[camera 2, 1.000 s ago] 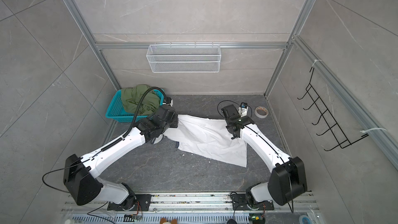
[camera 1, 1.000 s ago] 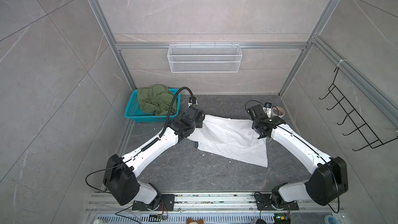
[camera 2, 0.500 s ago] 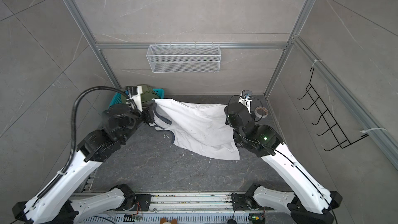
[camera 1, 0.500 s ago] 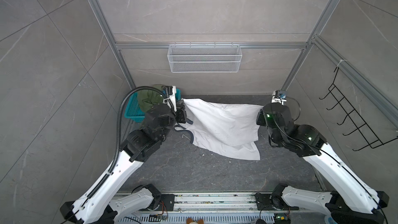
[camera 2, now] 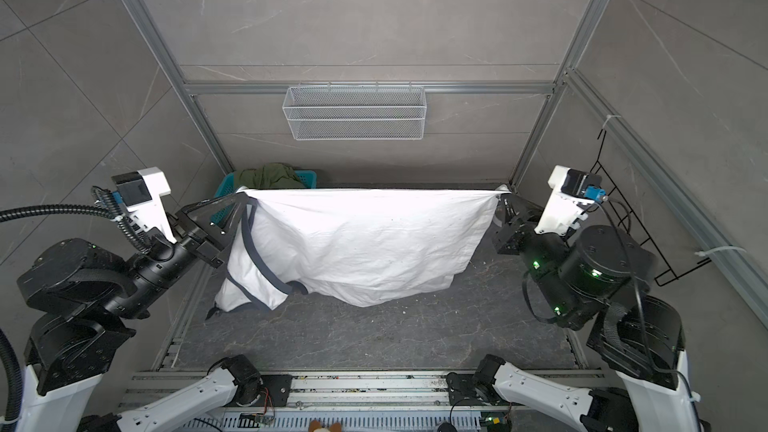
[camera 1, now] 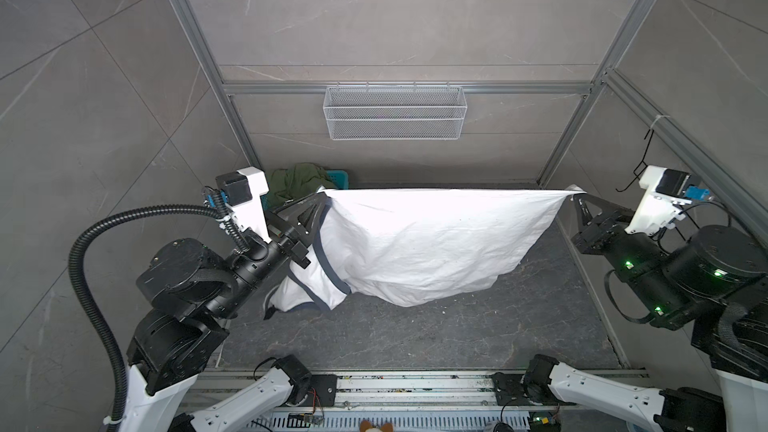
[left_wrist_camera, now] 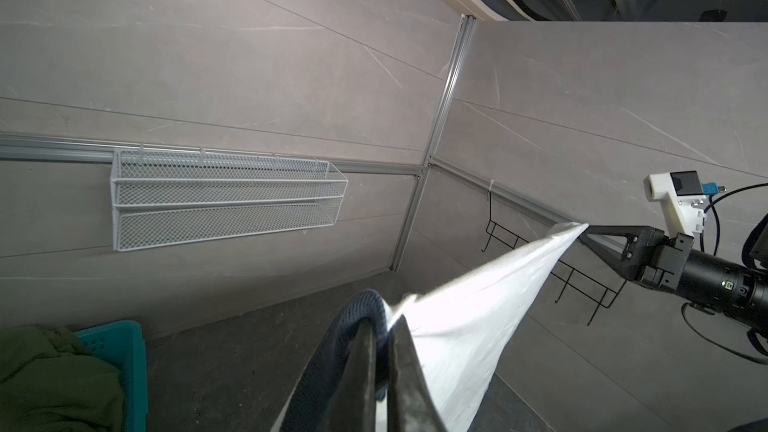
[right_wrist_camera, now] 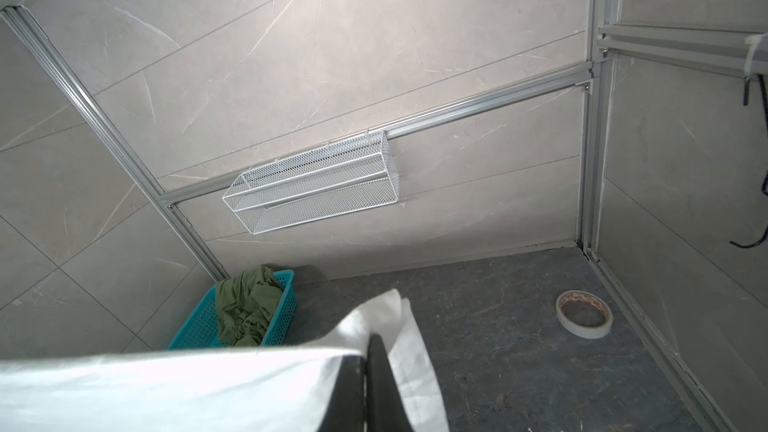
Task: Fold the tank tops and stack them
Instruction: 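Lift the tank top with both grippers and stretch it up and apart, then lower the white tank top with both grippers and lay it flat on the table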
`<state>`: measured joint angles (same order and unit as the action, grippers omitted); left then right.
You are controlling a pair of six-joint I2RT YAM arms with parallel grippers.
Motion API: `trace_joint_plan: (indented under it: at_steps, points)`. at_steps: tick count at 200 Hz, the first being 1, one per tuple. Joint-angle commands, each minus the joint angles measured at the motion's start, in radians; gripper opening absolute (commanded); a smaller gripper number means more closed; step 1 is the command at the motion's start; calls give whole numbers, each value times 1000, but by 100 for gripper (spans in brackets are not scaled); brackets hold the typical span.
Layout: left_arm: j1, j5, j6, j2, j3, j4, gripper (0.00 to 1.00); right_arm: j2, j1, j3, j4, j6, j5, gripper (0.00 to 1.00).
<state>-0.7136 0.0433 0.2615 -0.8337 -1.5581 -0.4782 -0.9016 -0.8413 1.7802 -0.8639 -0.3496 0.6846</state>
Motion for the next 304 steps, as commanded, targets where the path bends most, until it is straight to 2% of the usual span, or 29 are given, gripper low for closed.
trace_joint_plan:
  at_steps: [1, 17, 35, 47, 54, 61, 72, 88, 104, 124, 139, 158, 199, 226, 259, 287, 304]
  points:
    - [3, 38, 23, -94, 21, 32, 0, -43, -1, -34, -12, 15, 60, 0]
    - [3, 132, 39, -211, 29, 6, 0, -89, -1, -66, -14, 11, 179, 0]
    - [5, 257, 71, -395, 11, -62, 0, -166, 1, -121, -2, 8, 379, 0]
    - [4, 290, 93, -523, 0, -91, 0, -241, 5, -146, -21, -13, 532, 0]
    - [5, 303, 105, -594, -3, -97, 0, -300, 22, -142, -68, -45, 568, 0]
    - [7, 313, 116, -645, -6, -99, 0, -359, 57, -130, -126, -93, 552, 0]
    - [14, 331, 141, -745, -16, -108, 0, -445, 126, -120, -208, -195, 456, 0]
    - [42, 326, 174, -859, -44, -120, 0, -518, 205, -199, -129, -193, 343, 0]
    - [86, 274, 195, -961, -100, -155, 0, -576, 256, -259, -46, -178, 257, 0]
    - [103, 239, 181, -1029, -159, -183, 0, -644, 295, -266, -25, -188, 230, 0]
    - [102, 216, 158, -993, -137, -149, 0, -634, 301, -260, -28, -186, 240, 0]
    - [103, 189, 126, -889, -44, -57, 0, -543, 301, -284, 26, -137, 207, 0]
    - [95, 144, 81, -550, 159, 106, 0, -273, 301, -323, 96, -53, 83, 0]
    - [92, 45, 57, -329, 234, 166, 0, -107, 301, -317, 137, -1, -49, 0]
    - [91, -101, 44, -107, 213, 178, 0, 30, 301, -250, 152, 59, -235, 0]
    - [91, -270, 41, -21, 131, 160, 0, 97, 301, -164, 157, 93, -417, 0]
    - [92, -328, 55, 10, 96, 150, 0, 113, 301, -96, 131, 84, -485, 0]
